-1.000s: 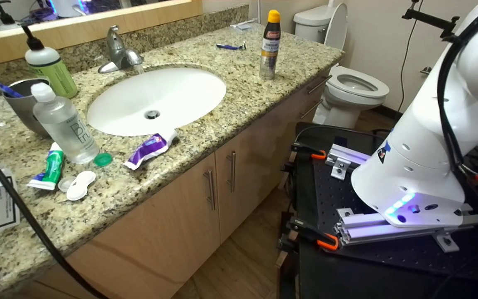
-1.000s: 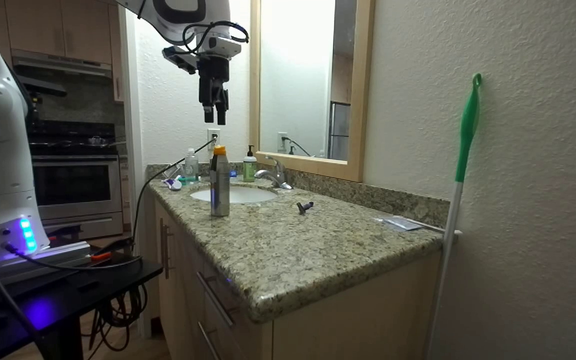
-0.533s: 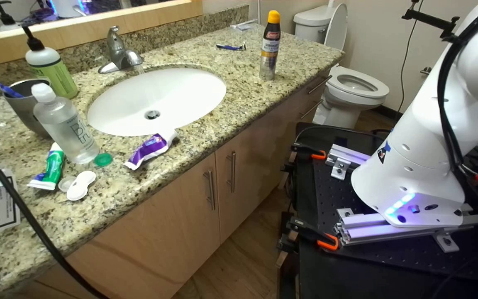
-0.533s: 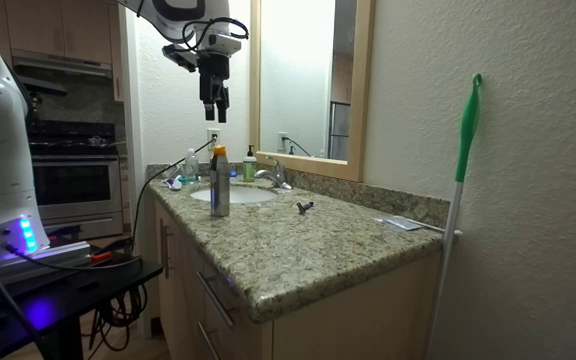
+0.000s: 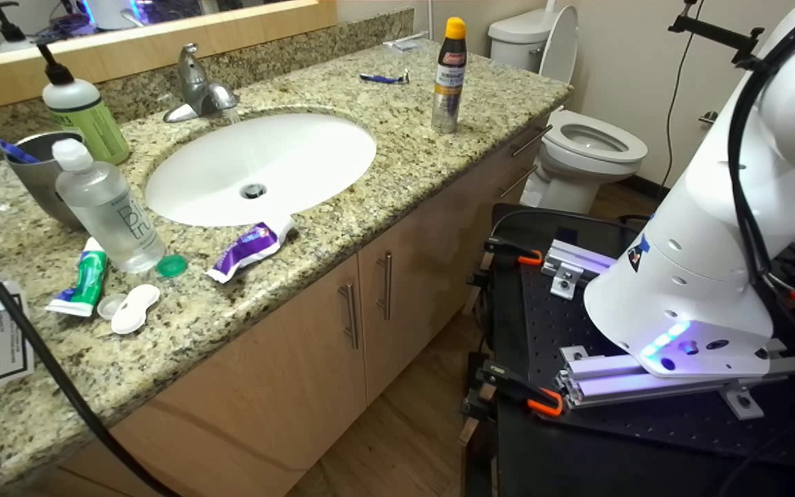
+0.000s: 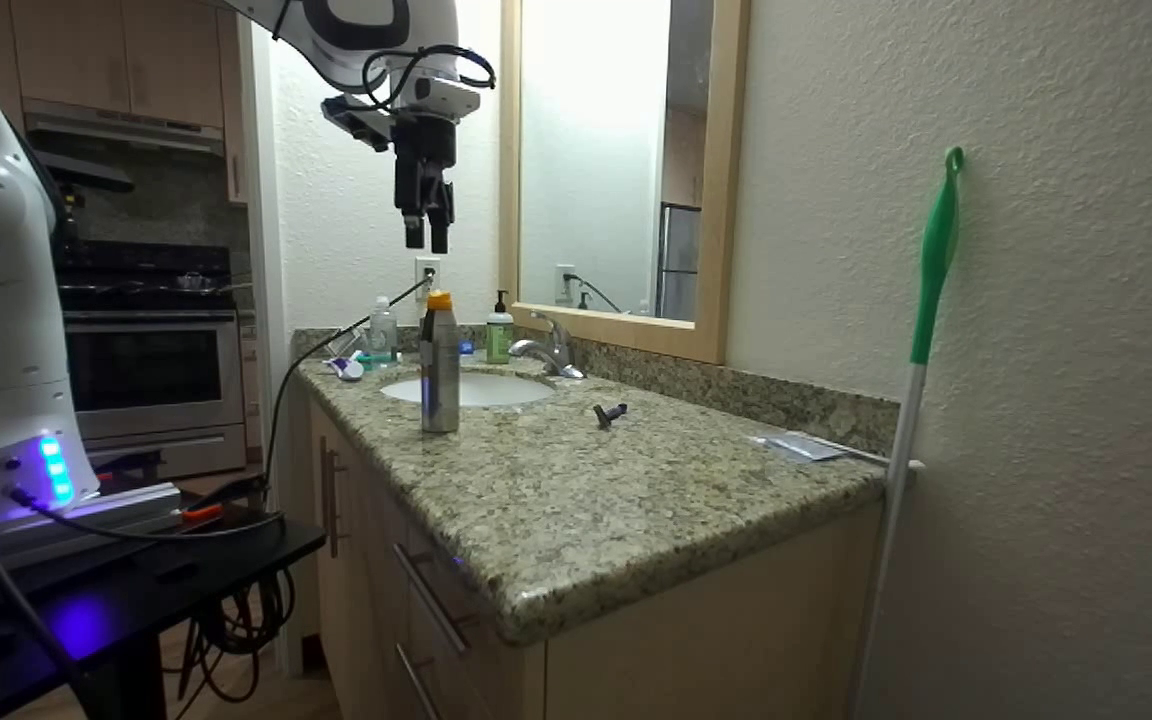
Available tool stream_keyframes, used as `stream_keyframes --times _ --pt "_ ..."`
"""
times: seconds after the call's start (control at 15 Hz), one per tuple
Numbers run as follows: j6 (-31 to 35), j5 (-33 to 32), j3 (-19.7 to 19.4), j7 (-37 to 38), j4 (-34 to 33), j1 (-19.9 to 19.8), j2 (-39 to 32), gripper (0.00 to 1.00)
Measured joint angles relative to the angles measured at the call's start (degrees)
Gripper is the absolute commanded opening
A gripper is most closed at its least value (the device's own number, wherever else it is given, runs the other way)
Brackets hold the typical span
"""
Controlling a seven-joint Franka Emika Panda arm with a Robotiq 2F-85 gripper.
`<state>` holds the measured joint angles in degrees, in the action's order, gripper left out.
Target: Move the bottle with the yellow lid to the upper right corner of the counter
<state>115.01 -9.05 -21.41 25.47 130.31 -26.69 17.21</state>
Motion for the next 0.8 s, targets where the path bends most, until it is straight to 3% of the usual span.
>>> stream_keyframes --times 0.8 --pt "-0.32 -1.26 1.45 1.57 0.17 0.81 -2.89 1.00"
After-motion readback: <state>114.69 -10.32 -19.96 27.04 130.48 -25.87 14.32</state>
